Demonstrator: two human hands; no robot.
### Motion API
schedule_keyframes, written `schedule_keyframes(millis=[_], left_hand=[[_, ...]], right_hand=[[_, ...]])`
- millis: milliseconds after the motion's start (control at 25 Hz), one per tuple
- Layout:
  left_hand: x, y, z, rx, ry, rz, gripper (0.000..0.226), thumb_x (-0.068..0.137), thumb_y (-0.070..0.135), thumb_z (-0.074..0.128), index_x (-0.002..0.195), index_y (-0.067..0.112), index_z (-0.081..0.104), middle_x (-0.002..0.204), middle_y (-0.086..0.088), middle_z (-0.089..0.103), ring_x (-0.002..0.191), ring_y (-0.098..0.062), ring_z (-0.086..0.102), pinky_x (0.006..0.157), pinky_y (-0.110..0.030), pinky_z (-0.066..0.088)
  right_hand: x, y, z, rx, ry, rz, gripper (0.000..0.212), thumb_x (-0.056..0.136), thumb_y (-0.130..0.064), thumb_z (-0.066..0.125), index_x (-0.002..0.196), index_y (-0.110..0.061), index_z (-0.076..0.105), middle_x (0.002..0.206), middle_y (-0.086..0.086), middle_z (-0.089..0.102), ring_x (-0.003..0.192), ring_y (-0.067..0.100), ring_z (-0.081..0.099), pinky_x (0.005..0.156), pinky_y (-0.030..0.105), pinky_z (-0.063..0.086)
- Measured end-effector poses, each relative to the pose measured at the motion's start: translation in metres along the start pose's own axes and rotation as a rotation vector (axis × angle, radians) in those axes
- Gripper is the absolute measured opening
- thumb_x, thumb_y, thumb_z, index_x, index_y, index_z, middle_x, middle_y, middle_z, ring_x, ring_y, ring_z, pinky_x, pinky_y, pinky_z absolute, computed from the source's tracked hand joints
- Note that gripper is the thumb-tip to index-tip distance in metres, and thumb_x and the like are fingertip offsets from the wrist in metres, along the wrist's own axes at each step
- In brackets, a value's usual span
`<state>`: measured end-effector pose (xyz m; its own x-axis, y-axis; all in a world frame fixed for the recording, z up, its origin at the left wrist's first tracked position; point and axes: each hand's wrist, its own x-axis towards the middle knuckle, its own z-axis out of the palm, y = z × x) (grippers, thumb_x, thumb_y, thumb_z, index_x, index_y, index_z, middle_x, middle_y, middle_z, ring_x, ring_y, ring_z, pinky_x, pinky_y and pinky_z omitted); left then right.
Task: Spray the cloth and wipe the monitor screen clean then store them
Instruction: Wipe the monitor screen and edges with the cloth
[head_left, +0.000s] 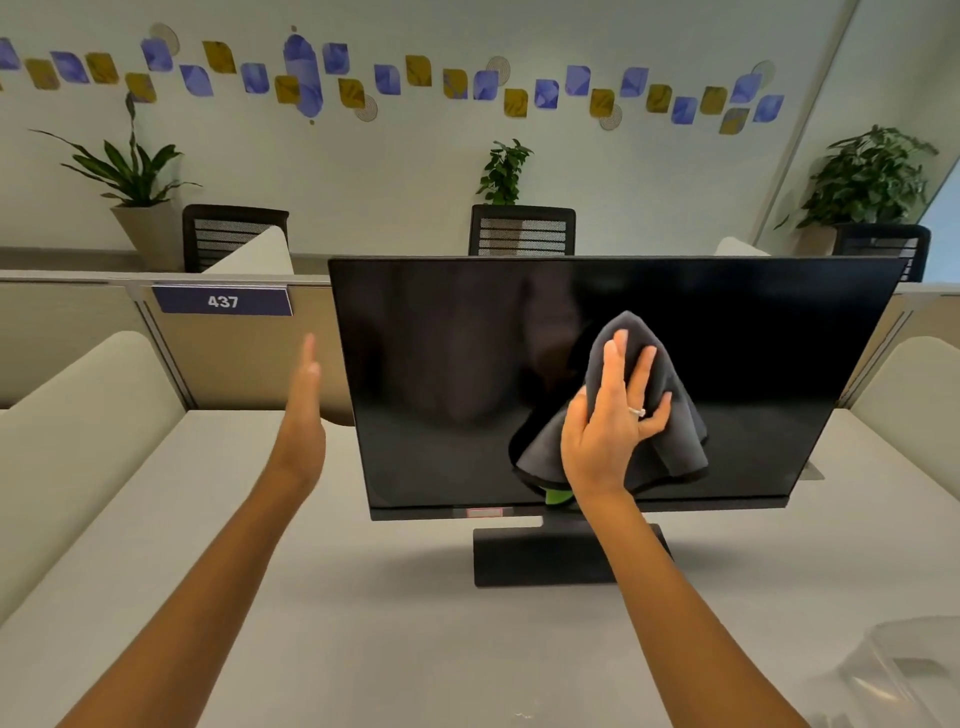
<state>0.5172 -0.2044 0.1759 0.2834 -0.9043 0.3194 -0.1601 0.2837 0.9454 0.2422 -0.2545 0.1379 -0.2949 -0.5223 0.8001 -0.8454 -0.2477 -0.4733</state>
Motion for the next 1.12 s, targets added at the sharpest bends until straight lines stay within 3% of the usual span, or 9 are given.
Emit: schedule_keyframes(millis=[120, 240, 440, 640, 840, 1000, 1120], left_hand=[[-0.026, -0.027, 0.006, -0.044, -0.155, -0.233, 0.050, 0.101, 0.038, 0.008, 0.148, 0.026, 0.018, 0.154, 0.011, 0.021, 0.142, -0.009, 0.019, 0.109, -0.023, 0.016], [-0.037, -0.036, 0.014, -0.169, -0.158, -0.367, 0.039, 0.100, 0.041, 0.017, 0.133, 0.034, 0.036, 0.137, 0.013, 0.042, 0.130, -0.013, 0.038, 0.106, -0.033, 0.029], [-0.034, -0.047, 0.003, -0.281, -0.178, -0.385, 0.045, 0.100, 0.042, 0.019, 0.140, 0.032, 0.036, 0.141, 0.006, 0.047, 0.129, -0.018, 0.045, 0.109, -0.041, 0.033], [-0.029, -0.055, -0.008, -0.334, -0.237, -0.394, 0.043, 0.099, 0.046, 0.017, 0.123, 0.038, 0.052, 0.123, 0.011, 0.063, 0.117, -0.014, 0.057, 0.099, -0.038, 0.041], [-0.029, -0.061, -0.012, -0.295, -0.266, -0.387, 0.046, 0.099, 0.045, 0.014, 0.127, 0.033, 0.048, 0.129, 0.008, 0.057, 0.120, -0.016, 0.054, 0.099, -0.037, 0.041], [-0.029, -0.063, -0.008, -0.248, -0.250, -0.411, 0.047, 0.100, 0.043, 0.014, 0.129, 0.027, 0.047, 0.129, 0.006, 0.056, 0.120, -0.018, 0.052, 0.102, -0.038, 0.038], [-0.033, -0.068, -0.005, -0.217, -0.237, -0.466, 0.048, 0.101, 0.041, 0.014, 0.136, 0.023, 0.042, 0.134, 0.003, 0.050, 0.125, -0.018, 0.045, 0.106, -0.041, 0.032]], right_hand=[[-0.002, -0.034, 0.012, 0.041, 0.035, -0.006, 0.062, 0.089, -0.022, 0.039, 0.147, -0.027, 0.019, 0.153, -0.012, 0.017, 0.145, 0.016, 0.005, 0.110, 0.059, 0.003], [-0.013, -0.066, 0.027, 0.034, 0.028, -0.073, 0.063, 0.087, -0.021, 0.043, 0.146, -0.029, 0.023, 0.153, -0.014, 0.018, 0.145, 0.015, 0.007, 0.110, 0.060, 0.003], [-0.050, -0.112, 0.056, -0.008, -0.076, -0.310, 0.063, 0.087, -0.019, 0.049, 0.146, -0.029, 0.028, 0.154, -0.015, 0.014, 0.146, 0.017, 0.008, 0.109, 0.063, 0.008], [-0.083, -0.126, 0.071, 0.057, -0.175, -0.427, 0.044, 0.101, -0.025, 0.027, 0.145, -0.028, 0.030, 0.152, -0.010, 0.025, 0.145, 0.019, 0.016, 0.113, 0.059, 0.002], [-0.122, -0.105, 0.068, 0.066, -0.353, -0.605, 0.046, 0.100, -0.027, 0.041, 0.145, -0.025, 0.033, 0.153, -0.008, 0.025, 0.146, 0.017, 0.012, 0.116, 0.056, -0.001], [-0.154, -0.064, 0.053, -0.066, -0.384, -0.554, 0.044, 0.102, -0.025, 0.031, 0.146, -0.027, 0.032, 0.154, -0.008, 0.022, 0.145, 0.017, 0.016, 0.116, 0.055, 0.005], [-0.159, -0.027, 0.039, -0.270, -0.312, -0.374, 0.058, 0.093, -0.020, 0.044, 0.148, -0.025, 0.024, 0.156, -0.005, 0.017, 0.145, 0.022, 0.015, 0.110, 0.057, 0.017]])
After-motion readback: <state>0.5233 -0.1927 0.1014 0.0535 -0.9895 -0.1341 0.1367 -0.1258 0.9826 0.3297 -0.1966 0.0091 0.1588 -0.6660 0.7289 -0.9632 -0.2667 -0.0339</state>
